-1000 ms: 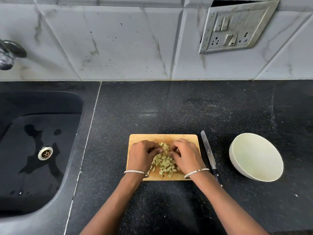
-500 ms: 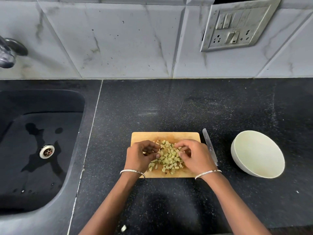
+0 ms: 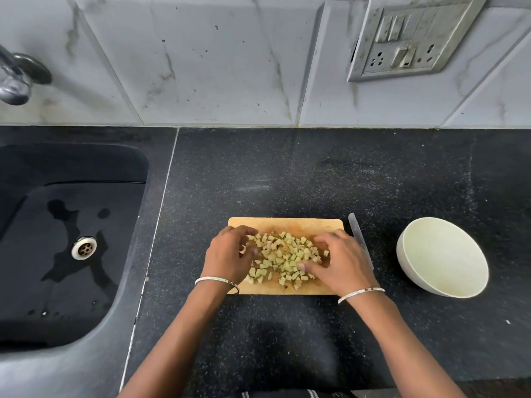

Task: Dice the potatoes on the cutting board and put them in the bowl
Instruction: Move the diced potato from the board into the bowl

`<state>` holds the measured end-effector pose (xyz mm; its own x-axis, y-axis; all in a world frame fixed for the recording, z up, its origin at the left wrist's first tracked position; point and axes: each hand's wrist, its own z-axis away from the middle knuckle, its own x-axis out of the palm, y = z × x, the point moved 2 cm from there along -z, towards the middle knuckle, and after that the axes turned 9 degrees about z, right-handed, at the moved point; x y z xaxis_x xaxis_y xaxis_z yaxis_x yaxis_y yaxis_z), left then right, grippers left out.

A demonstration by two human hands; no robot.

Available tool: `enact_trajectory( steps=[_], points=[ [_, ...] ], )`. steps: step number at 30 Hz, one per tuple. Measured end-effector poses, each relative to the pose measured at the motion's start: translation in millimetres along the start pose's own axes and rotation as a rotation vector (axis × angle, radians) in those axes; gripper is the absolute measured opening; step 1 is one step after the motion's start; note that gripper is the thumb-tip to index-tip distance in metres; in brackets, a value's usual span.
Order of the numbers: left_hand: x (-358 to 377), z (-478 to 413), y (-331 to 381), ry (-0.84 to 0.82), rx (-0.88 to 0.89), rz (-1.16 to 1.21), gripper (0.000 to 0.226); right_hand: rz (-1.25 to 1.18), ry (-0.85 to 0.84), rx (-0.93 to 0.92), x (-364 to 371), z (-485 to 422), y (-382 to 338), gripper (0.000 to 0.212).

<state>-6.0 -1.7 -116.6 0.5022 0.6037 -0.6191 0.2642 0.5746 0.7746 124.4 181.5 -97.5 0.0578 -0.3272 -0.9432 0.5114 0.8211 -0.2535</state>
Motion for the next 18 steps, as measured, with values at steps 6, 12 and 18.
enact_trajectory(
  steps=[6,12,18],
  points=[
    [-2,1,-5,-0.302,-0.121,-0.203,0.109,0.162,-0.213,0.051,7,-6,7,0.118],
    [11,-5,-2,-0.229,-0.092,-0.21,0.093,0.025,-0.209,-0.004,16,-13,-15,0.112],
    [19,-10,6,-0.262,-0.056,-0.138,0.082,0.007,-0.204,-0.013,18,-18,-21,0.106]
  ],
)
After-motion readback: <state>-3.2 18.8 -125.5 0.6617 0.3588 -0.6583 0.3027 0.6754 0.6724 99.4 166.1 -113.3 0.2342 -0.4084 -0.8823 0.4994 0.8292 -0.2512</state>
